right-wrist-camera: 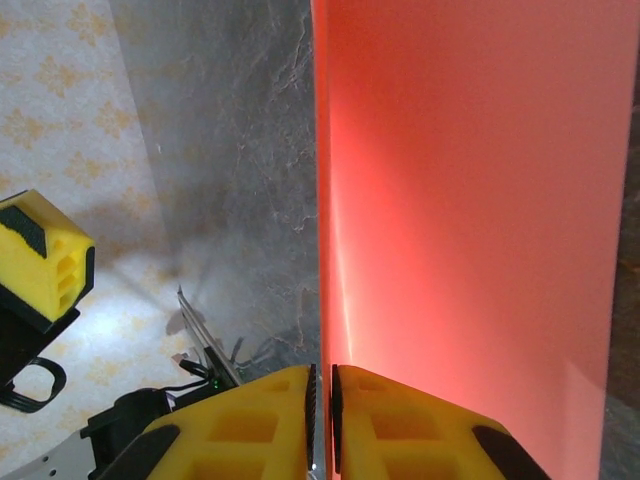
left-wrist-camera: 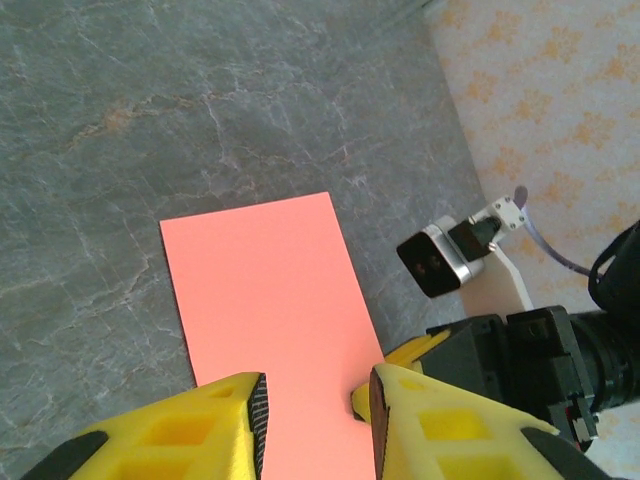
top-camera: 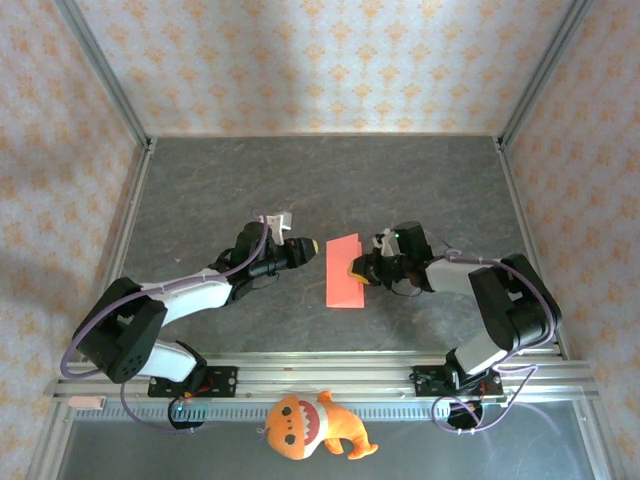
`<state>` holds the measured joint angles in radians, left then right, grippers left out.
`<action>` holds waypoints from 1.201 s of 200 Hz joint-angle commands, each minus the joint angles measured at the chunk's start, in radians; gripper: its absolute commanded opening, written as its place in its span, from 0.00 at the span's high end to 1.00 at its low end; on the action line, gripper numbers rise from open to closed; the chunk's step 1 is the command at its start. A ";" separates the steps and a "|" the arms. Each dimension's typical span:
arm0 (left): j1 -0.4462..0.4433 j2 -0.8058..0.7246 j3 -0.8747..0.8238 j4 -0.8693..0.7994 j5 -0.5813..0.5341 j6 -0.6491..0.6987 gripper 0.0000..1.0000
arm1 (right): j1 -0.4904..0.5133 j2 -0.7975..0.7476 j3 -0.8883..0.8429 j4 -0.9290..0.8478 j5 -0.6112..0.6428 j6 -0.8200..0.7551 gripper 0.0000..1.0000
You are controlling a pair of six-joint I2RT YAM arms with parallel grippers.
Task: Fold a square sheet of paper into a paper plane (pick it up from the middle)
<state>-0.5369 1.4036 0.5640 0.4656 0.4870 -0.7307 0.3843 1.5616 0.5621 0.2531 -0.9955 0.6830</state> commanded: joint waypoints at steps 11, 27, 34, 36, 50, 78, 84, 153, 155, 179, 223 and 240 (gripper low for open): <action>-0.005 0.021 0.012 0.021 0.055 0.034 0.67 | -0.026 0.023 0.042 -0.066 -0.025 -0.080 0.83; -0.006 0.022 0.013 0.012 0.057 0.037 0.66 | -0.041 0.030 0.053 -0.095 -0.035 -0.109 0.82; -0.007 0.024 0.016 0.010 0.062 0.037 0.66 | -0.048 0.033 0.058 -0.112 -0.041 -0.127 0.82; -0.007 0.023 0.016 0.008 0.062 0.038 0.66 | -0.048 0.034 0.060 -0.117 -0.041 -0.132 0.82; -0.006 0.027 0.022 0.006 0.073 0.043 0.65 | -0.053 0.041 0.074 -0.137 -0.063 -0.163 0.83; -0.006 0.043 0.034 -0.007 0.084 0.057 0.65 | -0.053 0.065 0.096 -0.162 -0.094 -0.192 0.86; -0.007 0.045 0.037 -0.009 0.085 0.059 0.65 | -0.053 0.066 0.100 -0.174 -0.088 -0.203 0.87; -0.090 0.048 0.080 -0.095 -0.060 0.159 0.62 | -0.088 0.070 0.094 -0.162 -0.062 -0.190 0.97; -0.095 0.048 0.083 -0.097 -0.068 0.163 0.62 | -0.089 0.071 0.096 -0.162 -0.062 -0.190 0.97; -0.190 0.046 0.117 -0.141 -0.182 0.278 0.57 | -0.091 0.086 0.105 -0.152 -0.064 -0.170 0.97; -0.387 0.070 0.226 -0.345 -0.429 0.606 0.47 | -0.092 0.085 0.113 -0.152 -0.059 -0.149 0.97; -0.465 0.102 0.245 -0.387 -0.523 0.695 0.47 | -0.092 0.083 0.111 -0.151 -0.054 -0.147 0.97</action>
<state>-0.9188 1.4631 0.7715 0.2089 0.1585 -0.2554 0.2955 1.6428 0.6491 0.0906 -1.0584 0.5228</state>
